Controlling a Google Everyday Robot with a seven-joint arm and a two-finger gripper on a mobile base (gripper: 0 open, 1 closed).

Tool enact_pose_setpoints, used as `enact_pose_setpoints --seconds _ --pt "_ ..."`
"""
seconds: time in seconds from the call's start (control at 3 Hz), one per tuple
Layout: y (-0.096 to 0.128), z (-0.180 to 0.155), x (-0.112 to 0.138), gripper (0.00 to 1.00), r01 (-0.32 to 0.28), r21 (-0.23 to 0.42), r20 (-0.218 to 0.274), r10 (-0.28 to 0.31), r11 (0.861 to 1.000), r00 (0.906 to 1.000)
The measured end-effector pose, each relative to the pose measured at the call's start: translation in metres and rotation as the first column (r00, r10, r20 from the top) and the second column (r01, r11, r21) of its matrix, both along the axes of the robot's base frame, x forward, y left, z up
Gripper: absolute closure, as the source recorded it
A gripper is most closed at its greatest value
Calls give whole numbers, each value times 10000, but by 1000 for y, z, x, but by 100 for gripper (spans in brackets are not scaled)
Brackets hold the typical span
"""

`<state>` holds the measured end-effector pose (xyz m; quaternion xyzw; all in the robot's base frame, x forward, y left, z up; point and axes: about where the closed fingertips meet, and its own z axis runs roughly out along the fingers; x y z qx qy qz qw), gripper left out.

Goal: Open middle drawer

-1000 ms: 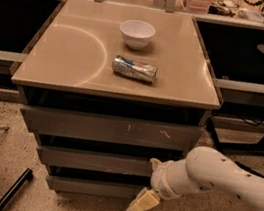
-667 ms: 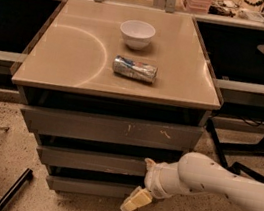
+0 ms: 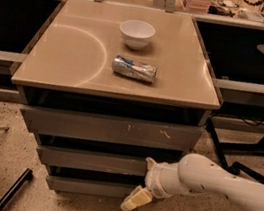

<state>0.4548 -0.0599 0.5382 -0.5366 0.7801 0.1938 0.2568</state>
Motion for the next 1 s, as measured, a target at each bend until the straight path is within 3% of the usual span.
enact_pose_setpoints --seconds 1.0 --pt "17 -55 31 0 771 344 1118 -805 9964 9905"
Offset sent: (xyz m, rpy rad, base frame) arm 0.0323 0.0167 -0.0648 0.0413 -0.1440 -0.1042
